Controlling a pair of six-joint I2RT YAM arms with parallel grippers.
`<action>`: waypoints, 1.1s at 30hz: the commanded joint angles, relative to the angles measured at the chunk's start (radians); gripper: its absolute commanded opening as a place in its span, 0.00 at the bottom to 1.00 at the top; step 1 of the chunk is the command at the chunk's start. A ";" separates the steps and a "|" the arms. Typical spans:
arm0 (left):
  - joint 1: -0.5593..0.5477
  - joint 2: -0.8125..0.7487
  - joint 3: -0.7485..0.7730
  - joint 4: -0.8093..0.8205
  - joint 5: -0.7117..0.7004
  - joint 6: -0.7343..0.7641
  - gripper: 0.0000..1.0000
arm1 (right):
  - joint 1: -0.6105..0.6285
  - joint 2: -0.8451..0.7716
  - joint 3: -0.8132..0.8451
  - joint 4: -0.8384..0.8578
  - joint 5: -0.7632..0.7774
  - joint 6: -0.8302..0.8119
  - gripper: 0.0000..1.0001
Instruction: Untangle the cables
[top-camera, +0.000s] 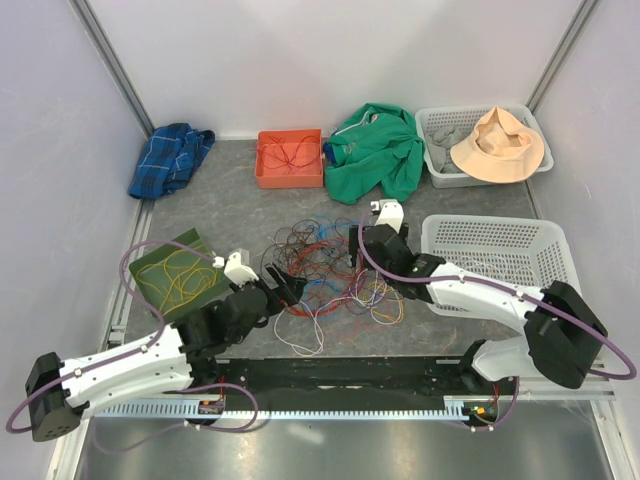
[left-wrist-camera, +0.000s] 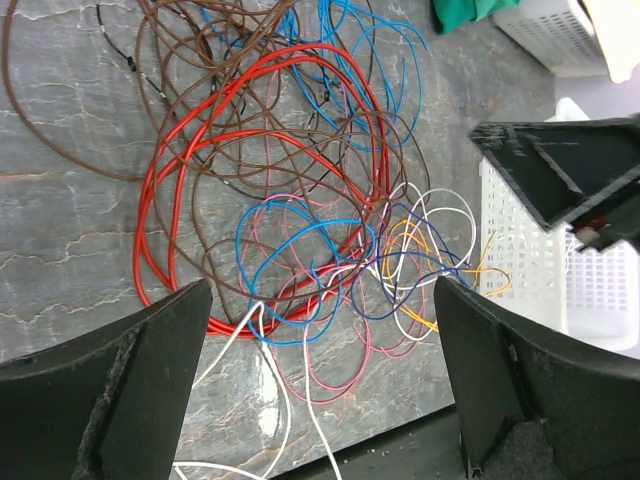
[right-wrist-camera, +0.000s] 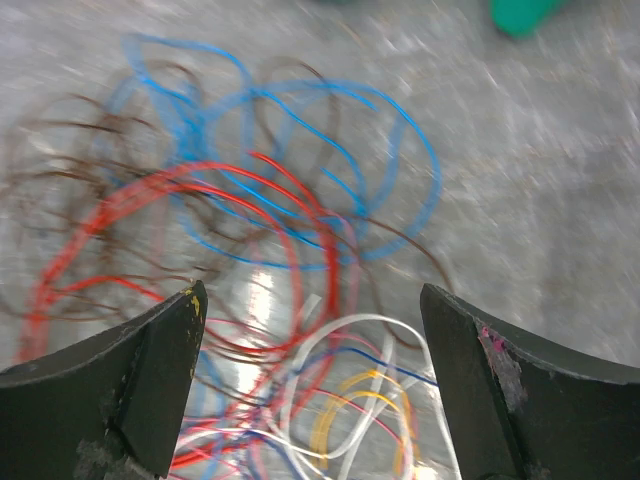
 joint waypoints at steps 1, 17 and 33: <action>0.005 0.071 0.077 -0.025 0.005 0.039 1.00 | -0.028 0.012 -0.006 -0.081 0.039 0.069 0.95; 0.005 0.200 0.100 0.053 0.051 0.070 0.99 | -0.029 0.027 -0.110 -0.126 -0.035 0.112 0.11; 0.006 0.137 0.155 0.064 -0.043 0.175 0.98 | 0.087 -0.251 0.762 -0.440 -0.044 -0.113 0.00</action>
